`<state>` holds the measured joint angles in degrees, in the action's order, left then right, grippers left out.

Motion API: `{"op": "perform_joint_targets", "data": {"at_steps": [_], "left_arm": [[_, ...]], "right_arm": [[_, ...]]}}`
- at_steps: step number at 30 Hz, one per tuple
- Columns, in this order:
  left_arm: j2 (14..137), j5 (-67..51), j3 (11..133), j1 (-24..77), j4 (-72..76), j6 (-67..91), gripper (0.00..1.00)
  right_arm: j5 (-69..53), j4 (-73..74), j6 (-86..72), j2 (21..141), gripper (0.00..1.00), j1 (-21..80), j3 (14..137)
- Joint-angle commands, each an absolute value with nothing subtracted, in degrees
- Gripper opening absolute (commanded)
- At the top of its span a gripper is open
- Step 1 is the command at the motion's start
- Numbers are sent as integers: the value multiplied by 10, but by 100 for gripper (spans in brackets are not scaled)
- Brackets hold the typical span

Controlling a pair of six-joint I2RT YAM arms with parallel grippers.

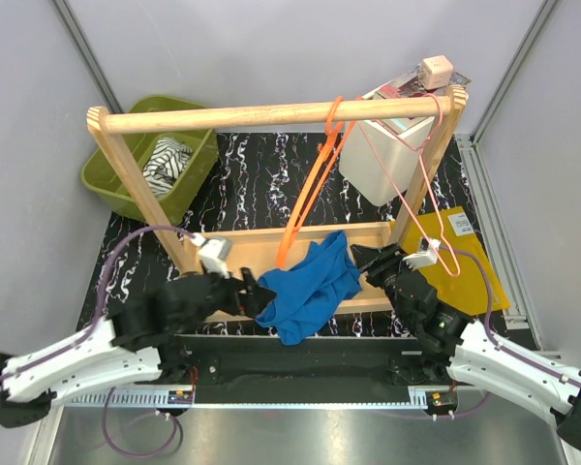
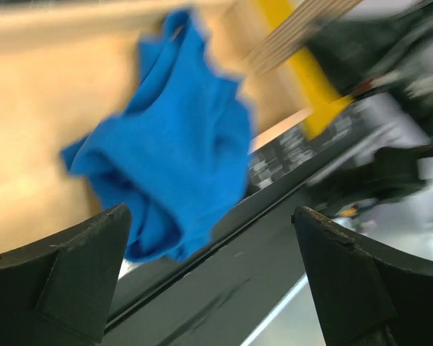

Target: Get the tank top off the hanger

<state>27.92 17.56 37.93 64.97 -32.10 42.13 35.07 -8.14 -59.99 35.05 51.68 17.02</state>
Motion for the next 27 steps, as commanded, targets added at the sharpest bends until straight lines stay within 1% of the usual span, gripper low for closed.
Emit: {"op": "perform_joint_targets", "data": {"at_steps": [1, 5, 8, 12, 16, 19, 23, 26, 27], "left_arm": [[387, 180, 351, 652, -285, 462, 99], [477, 195, 332, 652, -206, 469, 99], [520, 200, 333, 652, -159, 460, 99], [639, 192, 369, 650, -159, 460, 99], [725, 178, 398, 640, -159, 473, 99], [766, 157, 404, 625, -132, 482, 99], [796, 95, 386, 601, -46, 495, 99], [813, 74, 377, 586, -13, 498, 88], [813, 70, 374, 578, -8, 499, 82]], "right_arm": [[374, -81, -590, 338, 56, 516, 175], [372, -77, -590, 333, 56, 516, 176], [371, -76, -590, 336, 56, 516, 178], [367, -76, -590, 337, 56, 516, 180], [367, -76, -589, 335, 56, 515, 180], [366, -75, -586, 329, 56, 515, 178], [365, -73, -585, 322, 56, 516, 175], [363, -69, -588, 316, 56, 514, 173], [362, -69, -588, 316, 56, 515, 174]]}}
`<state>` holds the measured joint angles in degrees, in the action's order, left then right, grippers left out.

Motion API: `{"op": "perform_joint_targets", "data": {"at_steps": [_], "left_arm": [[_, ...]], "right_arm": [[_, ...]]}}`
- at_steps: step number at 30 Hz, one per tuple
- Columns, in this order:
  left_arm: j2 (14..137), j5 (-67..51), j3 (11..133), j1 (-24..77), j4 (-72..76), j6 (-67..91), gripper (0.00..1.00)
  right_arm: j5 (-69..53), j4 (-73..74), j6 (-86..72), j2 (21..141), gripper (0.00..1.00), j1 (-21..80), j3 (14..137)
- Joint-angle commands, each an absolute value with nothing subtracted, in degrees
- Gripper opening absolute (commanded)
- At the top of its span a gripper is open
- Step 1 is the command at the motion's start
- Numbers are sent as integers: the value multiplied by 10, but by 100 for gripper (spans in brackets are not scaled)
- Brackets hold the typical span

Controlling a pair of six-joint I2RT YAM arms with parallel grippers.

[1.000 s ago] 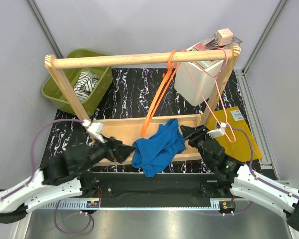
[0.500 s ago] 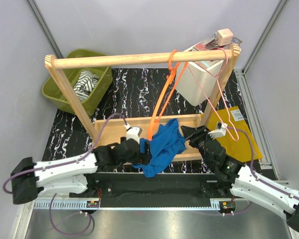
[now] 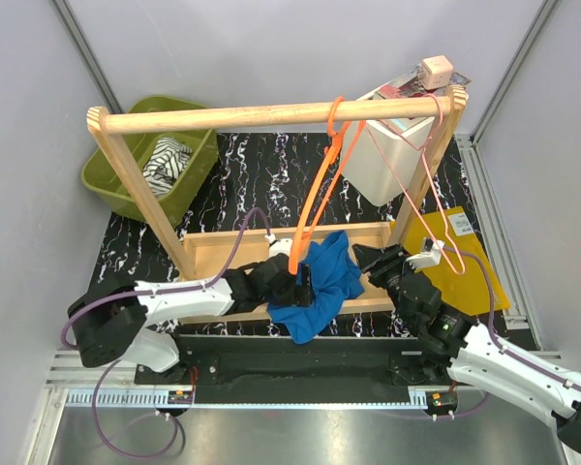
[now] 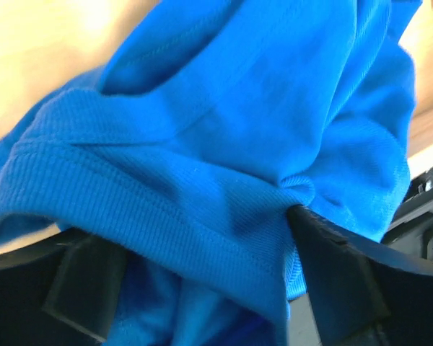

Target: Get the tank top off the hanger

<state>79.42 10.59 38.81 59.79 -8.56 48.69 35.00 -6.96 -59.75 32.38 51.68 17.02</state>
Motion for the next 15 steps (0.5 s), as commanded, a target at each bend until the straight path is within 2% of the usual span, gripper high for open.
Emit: {"op": "perform_joint_targets", "data": {"at_steps": [1, 3, 4, 7, 11, 15], "left_arm": [[811, 68, 371, 574, -4, 499, 67], [794, 57, 362, 563, -2, 496, 52], [783, 50, 359, 562, -2, 492, 39], [727, 46, 363, 557, -9, 473, 25], [625, 69, 380, 557, -84, 446, 0], [497, 128, 391, 556, -169, 431, 0]], "right_arm": [[362, -69, -587, 313, 56, 515, 172], [362, -66, -588, 309, 56, 515, 171], [361, -65, -588, 308, 56, 516, 171], [364, -65, -587, 305, 57, 515, 170], [369, -64, -588, 307, 56, 516, 170], [370, -64, -588, 311, 57, 515, 171]]}}
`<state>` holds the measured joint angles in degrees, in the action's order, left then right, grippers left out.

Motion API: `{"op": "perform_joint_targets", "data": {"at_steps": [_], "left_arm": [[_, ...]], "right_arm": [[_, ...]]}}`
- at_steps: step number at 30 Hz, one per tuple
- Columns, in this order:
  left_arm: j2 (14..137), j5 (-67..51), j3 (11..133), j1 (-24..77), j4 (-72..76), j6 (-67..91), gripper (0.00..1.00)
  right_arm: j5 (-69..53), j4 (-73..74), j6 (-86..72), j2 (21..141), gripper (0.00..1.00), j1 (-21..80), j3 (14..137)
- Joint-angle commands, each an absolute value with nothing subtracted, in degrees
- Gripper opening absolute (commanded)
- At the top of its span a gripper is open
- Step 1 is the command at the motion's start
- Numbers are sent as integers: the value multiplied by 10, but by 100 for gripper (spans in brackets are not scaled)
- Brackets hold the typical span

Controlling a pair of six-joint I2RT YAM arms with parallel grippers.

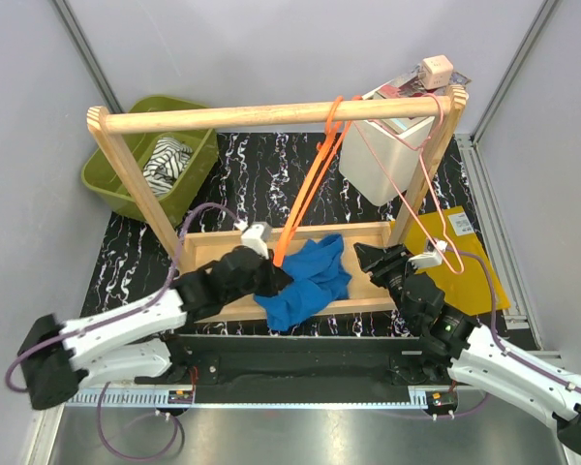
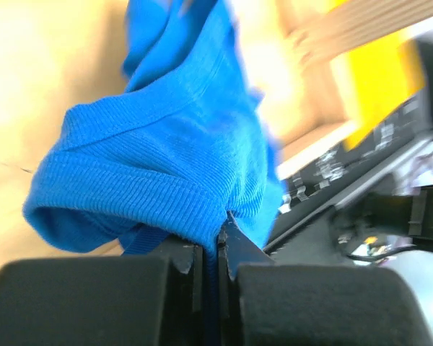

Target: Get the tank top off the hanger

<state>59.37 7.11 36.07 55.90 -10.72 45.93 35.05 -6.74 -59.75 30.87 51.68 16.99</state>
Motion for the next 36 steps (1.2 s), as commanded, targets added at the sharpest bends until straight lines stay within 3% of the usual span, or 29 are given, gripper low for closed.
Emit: {"op": "perform_joint_targets", "data": {"at_steps": [1, 5, 9, 22, 23, 26, 27, 29, 30, 32, 33, 36], "left_arm": [[438, 149, 394, 555, -199, 429, 0], [319, 192, 405, 554, -265, 417, 0], [279, 192, 417, 554, -290, 417, 0], [527, 120, 469, 548, -194, 355, 2], [539, 127, 475, 541, -204, 352, 13], [556, 130, 480, 520, -242, 345, 26], [550, 134, 465, 514, -250, 347, 41], [512, 140, 441, 498, -263, 354, 57], [497, 141, 417, 492, -268, 359, 69], [443, 136, 397, 469, -286, 370, 83], [426, 134, 381, 465, -297, 372, 99], [391, 126, 357, 447, -306, 381, 99]], "right_arm": [[370, -66, -589, 313, 57, 516, 171], [371, -68, -588, 316, 57, 516, 171], [372, -73, -589, 323, 57, 515, 171], [360, -77, -593, 323, 57, 515, 170], [359, -76, -593, 323, 57, 515, 171], [359, -73, -592, 321, 57, 515, 171], [360, -73, -591, 319, 57, 516, 170], [364, -73, -590, 318, 57, 515, 169], [365, -72, -591, 319, 57, 516, 168], [369, -74, -590, 321, 57, 514, 167], [370, -73, -590, 325, 57, 516, 168], [371, -79, -590, 335, 57, 515, 169]]}}
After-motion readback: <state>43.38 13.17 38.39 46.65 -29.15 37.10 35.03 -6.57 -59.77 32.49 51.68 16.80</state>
